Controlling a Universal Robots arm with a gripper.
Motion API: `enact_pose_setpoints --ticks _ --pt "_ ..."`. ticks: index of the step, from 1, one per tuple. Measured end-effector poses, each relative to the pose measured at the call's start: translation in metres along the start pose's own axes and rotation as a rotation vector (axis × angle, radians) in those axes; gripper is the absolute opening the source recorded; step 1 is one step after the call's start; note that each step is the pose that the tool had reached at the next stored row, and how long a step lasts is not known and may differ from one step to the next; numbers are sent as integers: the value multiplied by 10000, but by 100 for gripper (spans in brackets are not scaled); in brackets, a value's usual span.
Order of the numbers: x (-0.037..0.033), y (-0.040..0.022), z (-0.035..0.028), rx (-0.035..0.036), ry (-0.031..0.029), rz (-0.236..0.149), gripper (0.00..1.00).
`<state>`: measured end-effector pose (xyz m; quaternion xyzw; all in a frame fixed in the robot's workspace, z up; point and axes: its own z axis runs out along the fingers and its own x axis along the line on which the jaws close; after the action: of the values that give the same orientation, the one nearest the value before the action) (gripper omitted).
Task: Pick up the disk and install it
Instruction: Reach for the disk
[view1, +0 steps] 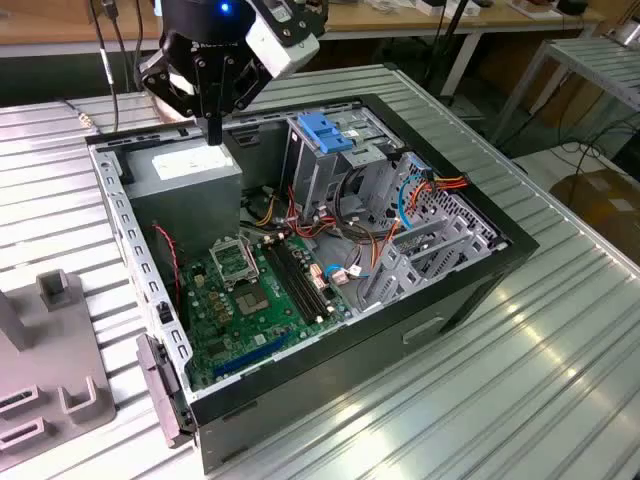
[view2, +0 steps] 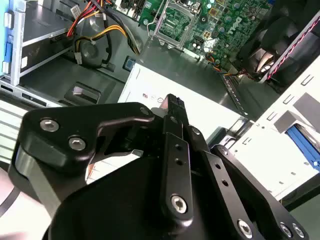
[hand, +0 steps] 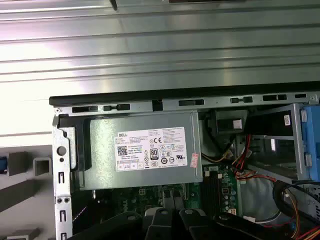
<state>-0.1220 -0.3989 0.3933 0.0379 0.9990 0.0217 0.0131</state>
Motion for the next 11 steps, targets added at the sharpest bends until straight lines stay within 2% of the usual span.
enact_pose_setpoints --ticks 11 --pt "64 -5 -2 0 0 0 10"
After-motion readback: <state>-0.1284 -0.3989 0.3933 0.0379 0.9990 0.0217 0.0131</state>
